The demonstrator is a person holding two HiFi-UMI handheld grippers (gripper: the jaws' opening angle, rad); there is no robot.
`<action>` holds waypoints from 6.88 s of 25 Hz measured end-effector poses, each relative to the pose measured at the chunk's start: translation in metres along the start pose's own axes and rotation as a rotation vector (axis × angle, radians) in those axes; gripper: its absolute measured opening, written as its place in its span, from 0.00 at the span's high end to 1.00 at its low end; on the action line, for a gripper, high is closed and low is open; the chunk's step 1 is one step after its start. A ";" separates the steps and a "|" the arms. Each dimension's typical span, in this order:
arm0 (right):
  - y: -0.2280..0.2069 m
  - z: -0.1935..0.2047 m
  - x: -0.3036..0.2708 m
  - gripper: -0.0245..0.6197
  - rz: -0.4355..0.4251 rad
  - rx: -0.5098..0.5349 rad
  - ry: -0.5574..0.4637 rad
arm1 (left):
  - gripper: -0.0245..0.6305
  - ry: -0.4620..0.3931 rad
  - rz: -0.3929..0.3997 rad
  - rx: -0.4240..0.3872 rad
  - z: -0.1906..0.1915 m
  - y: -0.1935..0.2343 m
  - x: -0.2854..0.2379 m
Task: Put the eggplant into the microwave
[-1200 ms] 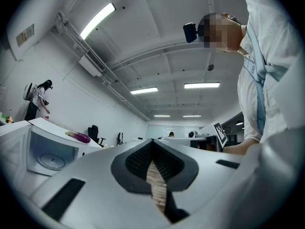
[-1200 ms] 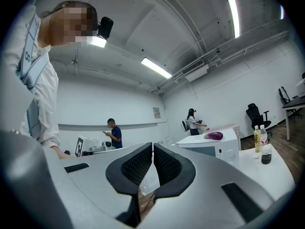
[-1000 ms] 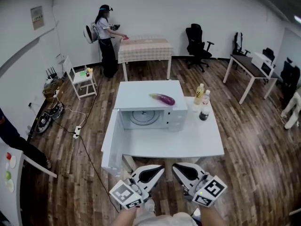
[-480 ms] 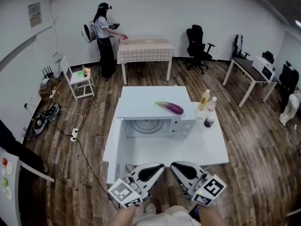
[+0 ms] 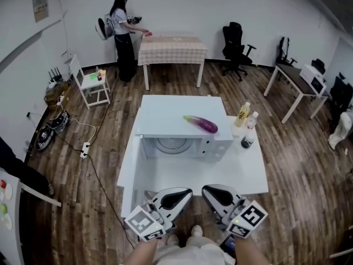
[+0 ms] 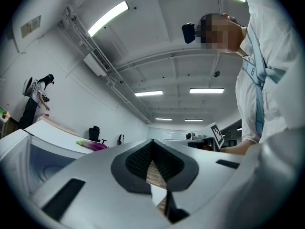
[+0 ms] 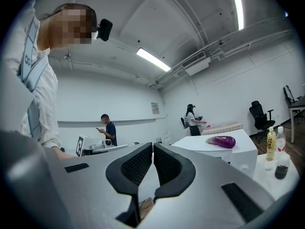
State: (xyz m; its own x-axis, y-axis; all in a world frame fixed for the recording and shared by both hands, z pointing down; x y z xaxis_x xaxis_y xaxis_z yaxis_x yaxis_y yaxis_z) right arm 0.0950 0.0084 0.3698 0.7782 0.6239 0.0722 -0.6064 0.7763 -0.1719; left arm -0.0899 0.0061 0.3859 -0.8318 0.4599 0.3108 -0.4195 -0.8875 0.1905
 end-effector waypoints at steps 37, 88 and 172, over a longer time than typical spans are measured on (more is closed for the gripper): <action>-0.145 -0.021 -0.055 0.75 -0.058 0.202 0.160 | 0.96 -0.025 -0.142 -0.007 0.026 0.024 -0.053; -0.259 0.008 -0.129 0.57 0.094 0.447 0.459 | 0.96 0.015 -0.192 0.010 0.036 0.045 -0.053; -0.160 0.073 -0.144 0.61 -0.163 0.406 0.417 | 0.96 0.042 -0.245 0.010 0.040 0.043 -0.025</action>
State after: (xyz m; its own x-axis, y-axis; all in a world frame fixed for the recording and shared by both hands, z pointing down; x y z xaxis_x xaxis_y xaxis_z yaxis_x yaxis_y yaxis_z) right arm 0.0682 -0.1987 0.4585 0.8150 0.4695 -0.3396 -0.4236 0.8827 0.2037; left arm -0.0728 -0.0424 0.4238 -0.7198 0.6599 0.2155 -0.6073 -0.7490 0.2649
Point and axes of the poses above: the fingertips, and each gripper's own axes: x backward along the fingers, y to its left, z out of its underside, the point moved 9 cm from there along x, backward along the fingers, and after that the axes turned 4 degrees about -y, right-handed, at the moved point
